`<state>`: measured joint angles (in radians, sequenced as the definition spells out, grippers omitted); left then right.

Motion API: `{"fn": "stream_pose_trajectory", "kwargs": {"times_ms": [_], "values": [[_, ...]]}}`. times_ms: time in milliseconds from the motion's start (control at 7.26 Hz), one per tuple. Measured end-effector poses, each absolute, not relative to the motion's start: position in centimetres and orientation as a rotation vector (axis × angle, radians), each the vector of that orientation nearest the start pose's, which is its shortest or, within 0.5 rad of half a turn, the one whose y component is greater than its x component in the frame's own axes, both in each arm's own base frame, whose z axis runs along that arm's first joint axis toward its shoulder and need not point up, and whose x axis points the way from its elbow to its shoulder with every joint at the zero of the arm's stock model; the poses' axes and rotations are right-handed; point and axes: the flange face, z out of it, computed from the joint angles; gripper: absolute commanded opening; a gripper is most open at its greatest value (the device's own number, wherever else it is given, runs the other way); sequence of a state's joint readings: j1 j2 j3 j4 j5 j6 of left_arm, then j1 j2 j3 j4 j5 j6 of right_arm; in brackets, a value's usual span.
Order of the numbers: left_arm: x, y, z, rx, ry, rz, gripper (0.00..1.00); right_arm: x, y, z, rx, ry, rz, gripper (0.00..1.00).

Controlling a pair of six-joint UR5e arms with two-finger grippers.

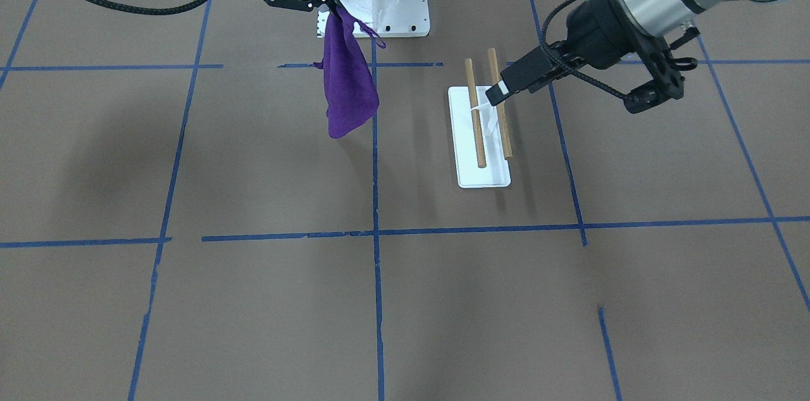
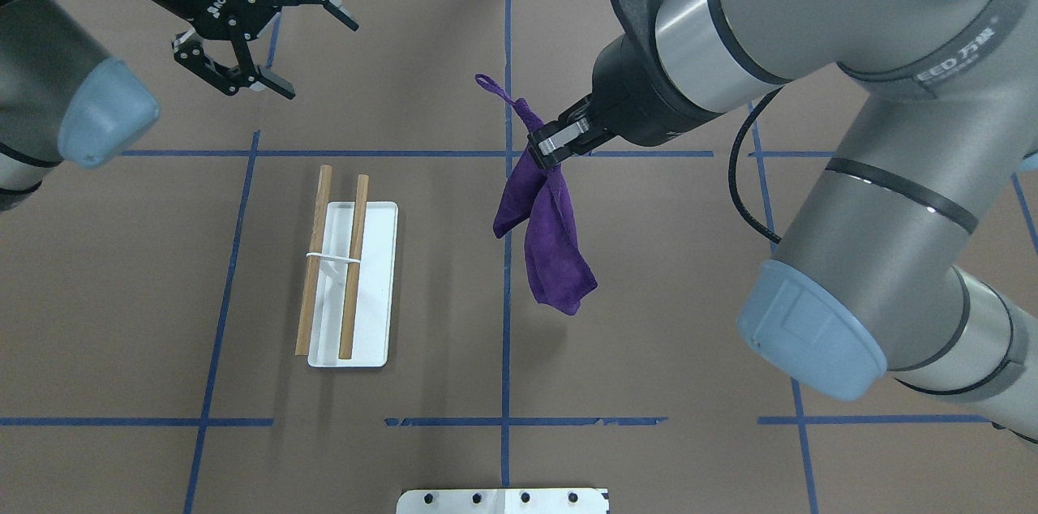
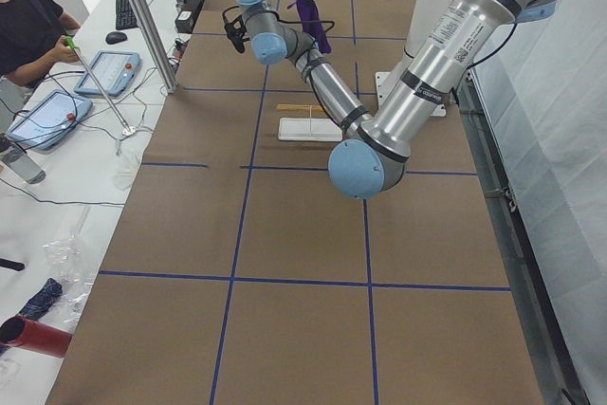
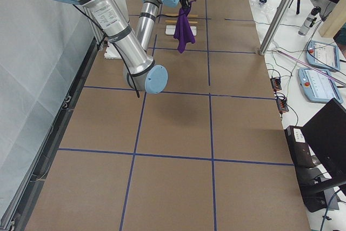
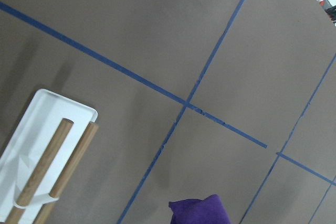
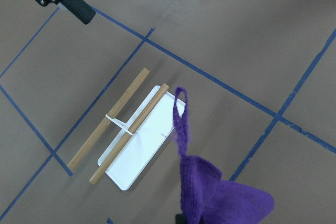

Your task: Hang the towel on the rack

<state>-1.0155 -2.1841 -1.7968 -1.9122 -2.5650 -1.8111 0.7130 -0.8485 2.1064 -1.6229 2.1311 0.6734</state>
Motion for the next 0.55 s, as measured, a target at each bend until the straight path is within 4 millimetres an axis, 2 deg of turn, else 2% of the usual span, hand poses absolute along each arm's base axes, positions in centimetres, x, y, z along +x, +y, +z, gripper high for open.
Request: {"fn": "stream_pose_trajectory", "kwargs": {"times_ms": [413,551], "values": [[31.5,-51.1,9.3,-0.571,1.307,-0.552,0.98,-34.9,-39.7,3.7,0.591,-1.142,-0.575,0.00],[32.4,-50.5,8.2,-0.601,1.305,-0.557,0.98,-35.1,-39.7,3.4,0.617,-1.133,-0.612,0.00]]}}
